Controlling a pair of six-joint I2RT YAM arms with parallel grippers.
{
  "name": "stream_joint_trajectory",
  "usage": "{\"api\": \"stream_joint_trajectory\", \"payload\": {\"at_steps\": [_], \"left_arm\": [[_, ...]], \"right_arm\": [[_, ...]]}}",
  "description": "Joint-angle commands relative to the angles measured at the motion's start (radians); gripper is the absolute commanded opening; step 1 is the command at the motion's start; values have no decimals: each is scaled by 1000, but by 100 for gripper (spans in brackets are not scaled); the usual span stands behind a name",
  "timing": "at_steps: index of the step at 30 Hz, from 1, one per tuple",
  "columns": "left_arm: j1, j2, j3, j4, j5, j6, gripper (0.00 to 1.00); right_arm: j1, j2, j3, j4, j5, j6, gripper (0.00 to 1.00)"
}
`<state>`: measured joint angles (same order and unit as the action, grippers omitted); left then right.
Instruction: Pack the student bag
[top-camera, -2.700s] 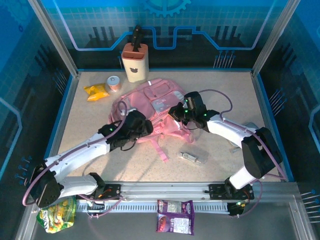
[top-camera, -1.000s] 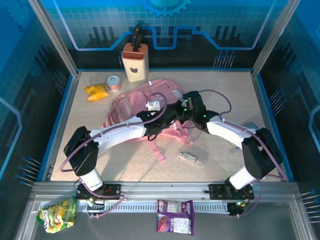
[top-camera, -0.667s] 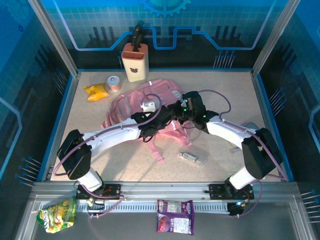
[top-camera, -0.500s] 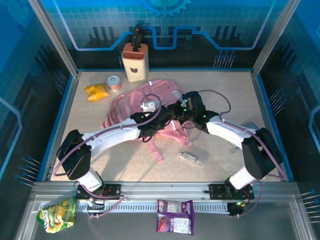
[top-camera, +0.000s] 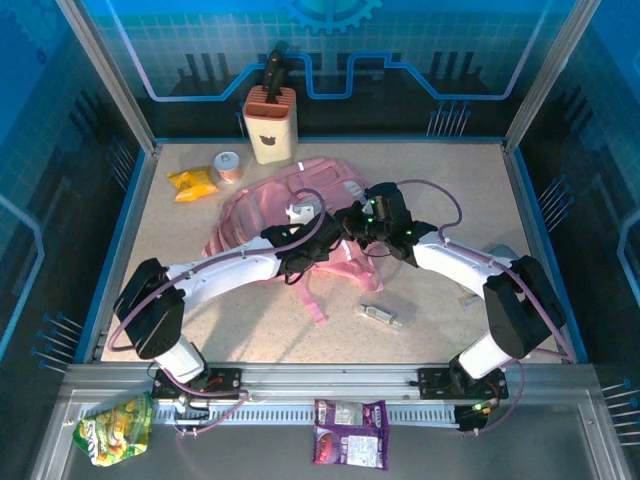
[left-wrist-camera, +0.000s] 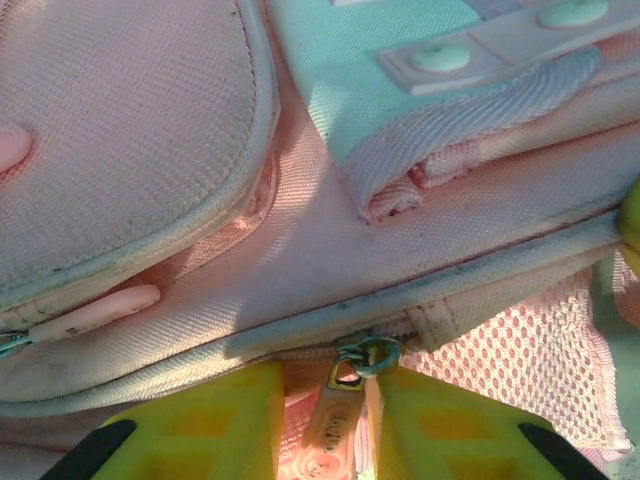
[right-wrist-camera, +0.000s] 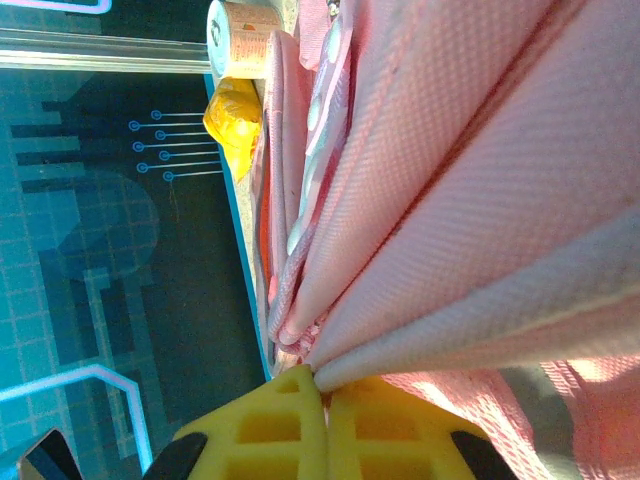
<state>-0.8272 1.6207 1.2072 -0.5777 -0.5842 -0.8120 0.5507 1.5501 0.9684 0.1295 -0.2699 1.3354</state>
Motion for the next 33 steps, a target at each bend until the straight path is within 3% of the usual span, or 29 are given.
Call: {"api": "stream_joint_trajectory", "payload": {"at_steps": [1, 19, 27, 33], "left_arm": [[9, 24, 12, 32, 27, 7, 26], [29, -34, -27, 34, 16, 11, 3], [36, 19, 22, -21, 38, -17, 21], [46, 19, 0, -42, 46, -81, 24]], "right_arm": [[17, -29, 9, 98, -35, -11, 0], [12, -22, 4, 93, -28, -24, 0], [11, -21, 4, 97, -31, -23, 0], [8, -24, -1, 99, -33, -22, 0]]}}
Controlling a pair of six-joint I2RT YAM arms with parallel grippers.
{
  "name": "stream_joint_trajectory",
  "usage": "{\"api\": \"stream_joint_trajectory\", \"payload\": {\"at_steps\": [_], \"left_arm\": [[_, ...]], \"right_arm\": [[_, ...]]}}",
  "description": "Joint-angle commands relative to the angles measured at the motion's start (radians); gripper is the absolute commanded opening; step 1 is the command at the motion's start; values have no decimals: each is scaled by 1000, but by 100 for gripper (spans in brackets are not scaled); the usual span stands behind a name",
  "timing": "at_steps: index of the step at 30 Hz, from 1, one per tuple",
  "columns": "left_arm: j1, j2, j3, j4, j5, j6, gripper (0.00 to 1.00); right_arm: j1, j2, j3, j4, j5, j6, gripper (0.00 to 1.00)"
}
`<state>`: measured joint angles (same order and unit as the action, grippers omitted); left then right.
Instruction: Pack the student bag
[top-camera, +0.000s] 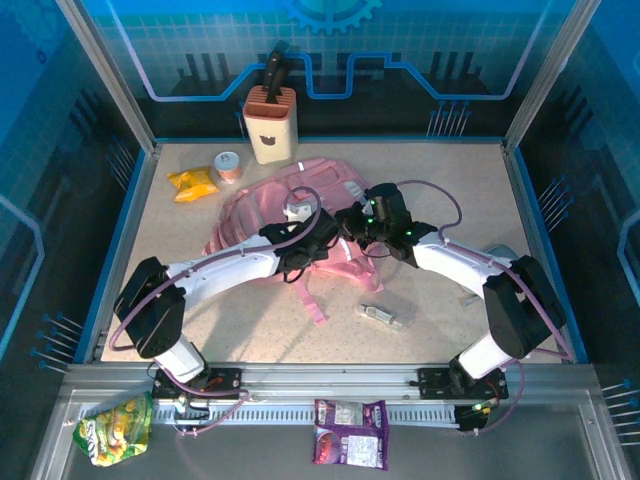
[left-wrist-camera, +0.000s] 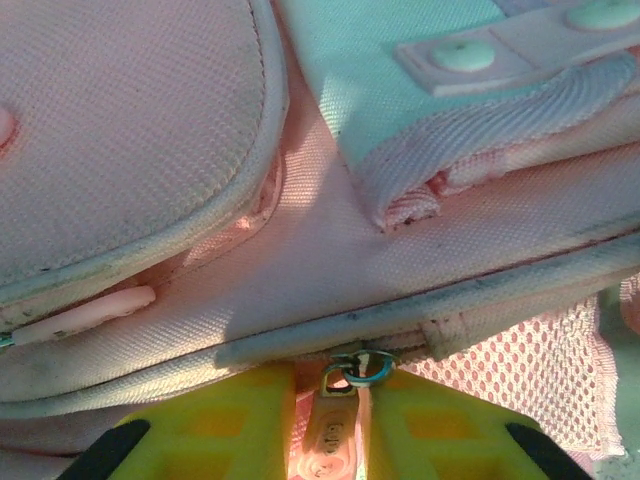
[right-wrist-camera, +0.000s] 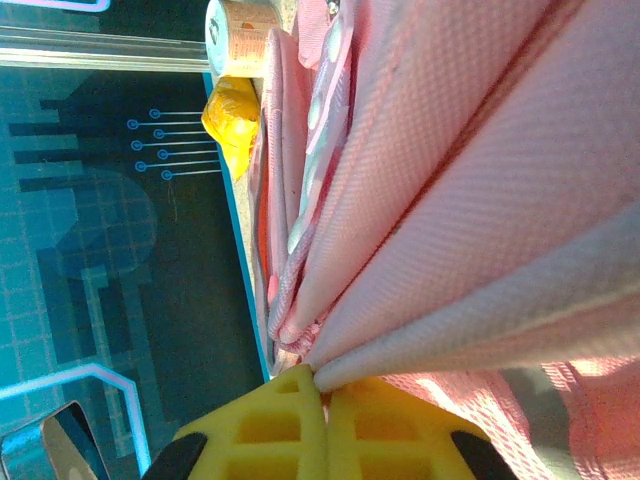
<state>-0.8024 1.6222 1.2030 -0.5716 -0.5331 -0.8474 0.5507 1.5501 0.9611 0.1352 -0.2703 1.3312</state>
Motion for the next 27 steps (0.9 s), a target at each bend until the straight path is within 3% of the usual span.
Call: {"api": "stream_joint_trajectory", "payload": {"at_steps": [1, 7, 17, 24, 27], "left_arm": [[26, 16, -2, -40, 1, -48, 24], [35, -19, -40, -14, 6, -48, 12], [65, -138, -160, -38, 49, -16, 8], [78, -116, -216, -1, 126, 50, 12], [84, -105, -221, 80, 168, 72, 23]], "right_arm": [[7, -23, 6, 93, -33, -18, 0], [0, -24, 4, 82, -27, -33, 0], [-32, -10, 5, 54, -24, -63, 0], [-31, -6, -1, 61, -26, -70, 0], [-26, 9, 4, 66, -36, -67, 0]]}}
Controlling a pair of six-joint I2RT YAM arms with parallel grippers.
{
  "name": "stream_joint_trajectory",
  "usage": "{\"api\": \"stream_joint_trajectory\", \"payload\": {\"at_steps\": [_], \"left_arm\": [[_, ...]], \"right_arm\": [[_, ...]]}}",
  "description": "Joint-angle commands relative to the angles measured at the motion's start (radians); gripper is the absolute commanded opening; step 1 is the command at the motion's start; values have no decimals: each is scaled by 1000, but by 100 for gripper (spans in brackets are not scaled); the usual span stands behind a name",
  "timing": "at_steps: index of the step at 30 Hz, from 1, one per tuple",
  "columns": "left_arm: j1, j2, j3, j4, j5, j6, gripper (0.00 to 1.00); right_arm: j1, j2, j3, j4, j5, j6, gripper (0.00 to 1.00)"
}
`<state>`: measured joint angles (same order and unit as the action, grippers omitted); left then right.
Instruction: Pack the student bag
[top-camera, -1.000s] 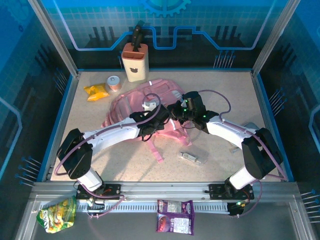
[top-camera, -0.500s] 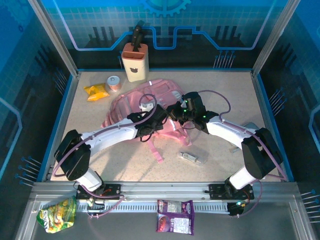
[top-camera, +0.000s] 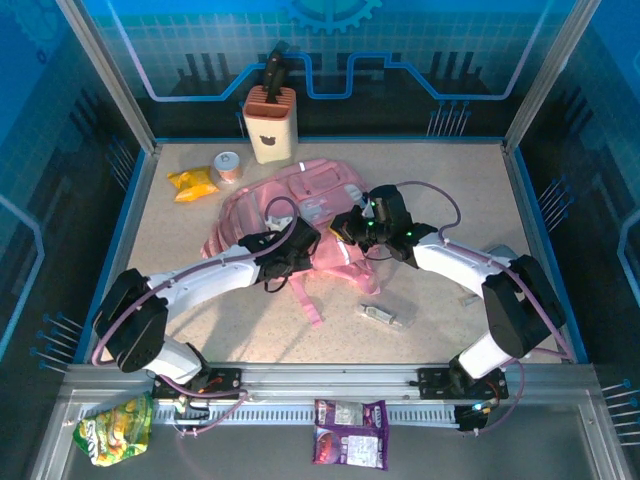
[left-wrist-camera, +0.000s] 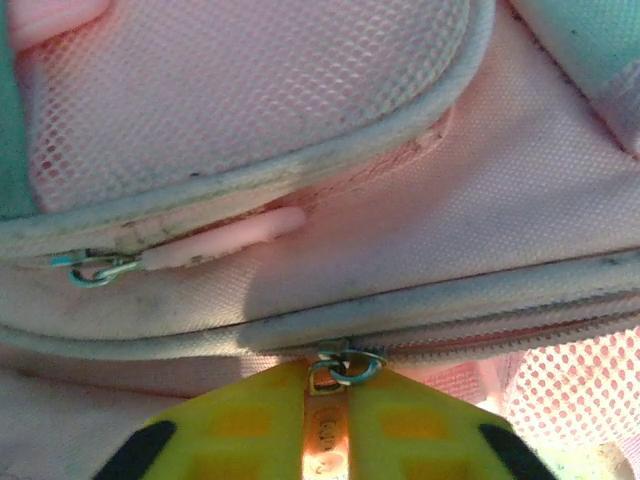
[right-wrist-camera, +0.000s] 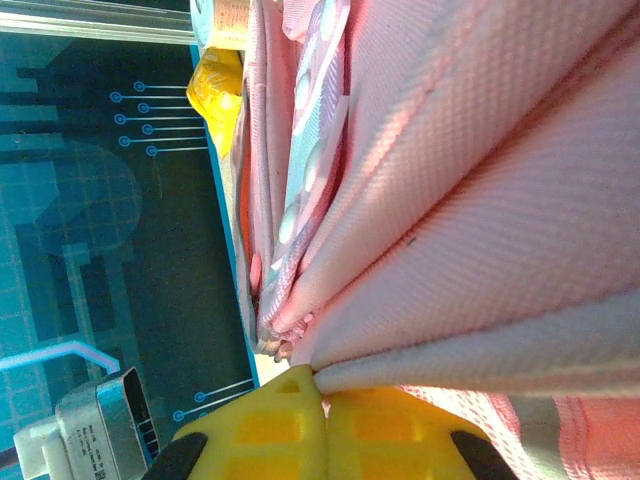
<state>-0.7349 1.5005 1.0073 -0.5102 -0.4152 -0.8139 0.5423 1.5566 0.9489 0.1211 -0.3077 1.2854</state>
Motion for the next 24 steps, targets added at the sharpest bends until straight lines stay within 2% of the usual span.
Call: {"api": "stream_joint_trajectory", "payload": {"at_steps": [1, 4, 9, 13, 16, 18, 21, 24], "left_arm": [[21, 18, -28, 39, 56, 39, 27], [49, 23, -37, 51, 51, 3, 33], [90, -5, -122, 171, 105, -39, 34], [90, 3, -144, 187, 113, -51, 28], [83, -6, -180, 262, 145, -52, 22], [83, -7, -185, 277, 144, -57, 23], [81, 6, -165, 247, 98, -58, 26], [82, -5, -157, 232, 63, -44, 20]], "right_arm": [[-17, 5, 15, 83, -1, -18, 0], [-16, 5, 14, 83, -2, -19, 0], [-16, 6, 11, 83, -2, -23, 0], [-16, 13, 14, 89, -5, -20, 0], [-15, 15, 17, 89, 1, -21, 0], [-13, 20, 20, 92, -1, -19, 0], [-11, 20, 24, 91, -4, -20, 0], [-13, 16, 24, 80, 2, -30, 0]]}}
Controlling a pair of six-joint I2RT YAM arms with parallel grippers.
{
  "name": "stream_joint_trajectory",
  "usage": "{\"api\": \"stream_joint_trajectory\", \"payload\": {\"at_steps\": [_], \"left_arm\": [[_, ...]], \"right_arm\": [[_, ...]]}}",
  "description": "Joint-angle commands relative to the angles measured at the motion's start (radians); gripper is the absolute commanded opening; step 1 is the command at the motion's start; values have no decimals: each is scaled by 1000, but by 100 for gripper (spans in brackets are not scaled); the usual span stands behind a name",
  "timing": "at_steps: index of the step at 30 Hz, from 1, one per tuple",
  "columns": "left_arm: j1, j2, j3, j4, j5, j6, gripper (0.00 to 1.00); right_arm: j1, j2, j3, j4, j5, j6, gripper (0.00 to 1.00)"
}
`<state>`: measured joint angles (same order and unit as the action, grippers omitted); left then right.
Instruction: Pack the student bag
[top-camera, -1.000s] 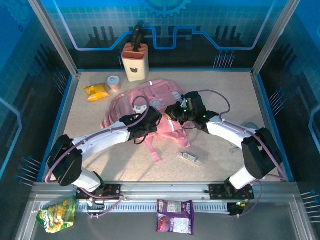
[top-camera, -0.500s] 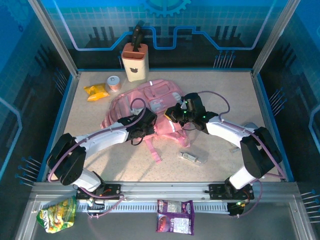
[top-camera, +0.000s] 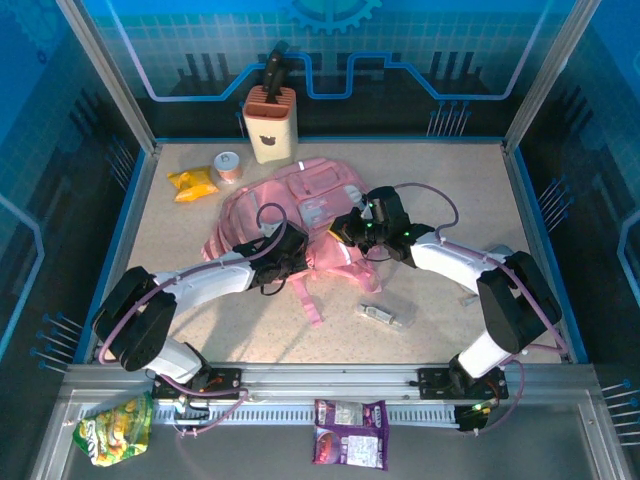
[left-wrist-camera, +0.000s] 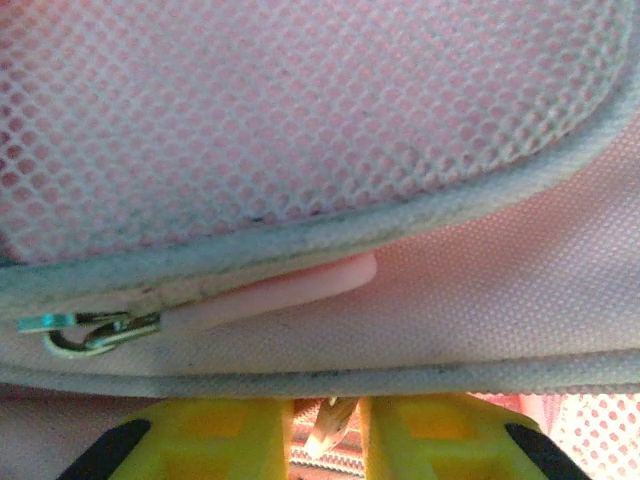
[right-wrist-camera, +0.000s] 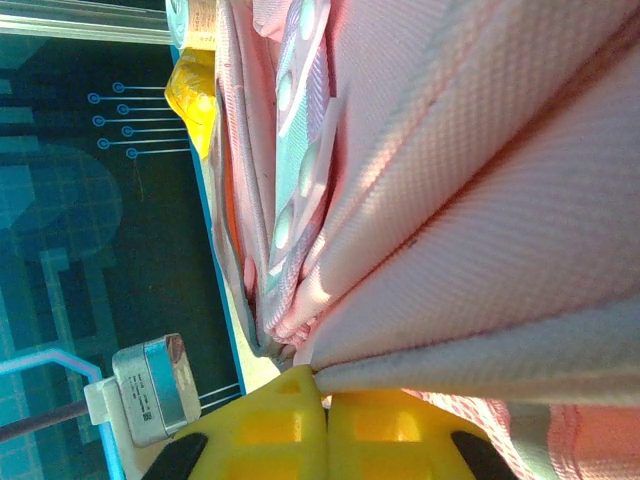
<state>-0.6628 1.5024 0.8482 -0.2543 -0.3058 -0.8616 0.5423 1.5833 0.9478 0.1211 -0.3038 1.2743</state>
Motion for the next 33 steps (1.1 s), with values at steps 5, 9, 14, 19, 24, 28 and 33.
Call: {"api": "stream_joint_trajectory", "payload": {"at_steps": [5, 9, 14, 19, 24, 28, 33], "left_arm": [[11, -98, -42, -22, -83, 42, 7], [13, -131, -26, -131, -105, 91, 3], [30, -131, -13, -308, -160, 119, 0], [38, -187, -45, -398, -173, 114, 0], [22, -243, -88, -381, -38, 129, 0], [-83, -231, -54, -370, -17, 80, 0], [-186, -145, 14, -301, -39, -25, 0]], "right_arm": [[-23, -17, 20, 62, 1, -37, 0], [-39, -17, 18, 65, -6, -41, 0], [-72, -13, 28, 42, -15, -75, 0], [-122, 25, 82, -23, -42, -152, 0], [-175, 110, 166, -41, -106, -213, 0], [-200, 198, 290, -130, -140, -293, 0], [-218, 255, 378, -221, -144, -360, 12]]}}
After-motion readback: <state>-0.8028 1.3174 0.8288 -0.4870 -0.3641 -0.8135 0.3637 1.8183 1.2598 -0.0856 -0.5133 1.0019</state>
